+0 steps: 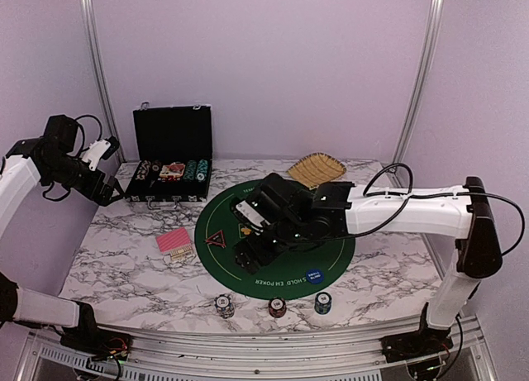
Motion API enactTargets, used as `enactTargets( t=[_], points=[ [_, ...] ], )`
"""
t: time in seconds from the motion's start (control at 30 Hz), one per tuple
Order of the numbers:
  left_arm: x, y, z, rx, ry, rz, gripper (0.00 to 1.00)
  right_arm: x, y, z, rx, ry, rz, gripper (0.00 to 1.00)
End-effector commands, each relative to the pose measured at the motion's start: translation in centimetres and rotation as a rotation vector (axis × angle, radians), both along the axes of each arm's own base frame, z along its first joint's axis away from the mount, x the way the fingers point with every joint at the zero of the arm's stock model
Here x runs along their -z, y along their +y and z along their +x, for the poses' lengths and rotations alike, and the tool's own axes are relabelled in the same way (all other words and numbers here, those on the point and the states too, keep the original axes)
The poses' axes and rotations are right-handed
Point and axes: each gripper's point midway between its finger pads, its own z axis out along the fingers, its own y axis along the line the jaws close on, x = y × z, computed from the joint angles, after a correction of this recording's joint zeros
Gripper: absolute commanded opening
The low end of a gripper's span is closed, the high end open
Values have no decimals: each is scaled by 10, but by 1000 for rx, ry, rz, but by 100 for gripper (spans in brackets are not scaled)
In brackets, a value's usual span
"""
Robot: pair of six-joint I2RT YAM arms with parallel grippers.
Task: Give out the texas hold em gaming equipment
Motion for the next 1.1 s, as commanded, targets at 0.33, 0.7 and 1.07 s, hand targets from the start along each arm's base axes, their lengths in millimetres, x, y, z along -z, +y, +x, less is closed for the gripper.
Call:
enactTargets(
  t=[0.33, 0.7, 1.07],
  points=[
    [0, -2, -9, -2, 27, -10, 99, 45, 68, -67, -215, 86, -113, 99],
    [-1, -3, -10, 10, 22, -7, 99, 63, 75, -75, -254, 114, -133, 99],
    [-1, -2, -11, 9, 23, -2, 99, 74, 80, -76, -264, 125, -144, 91]
  ],
)
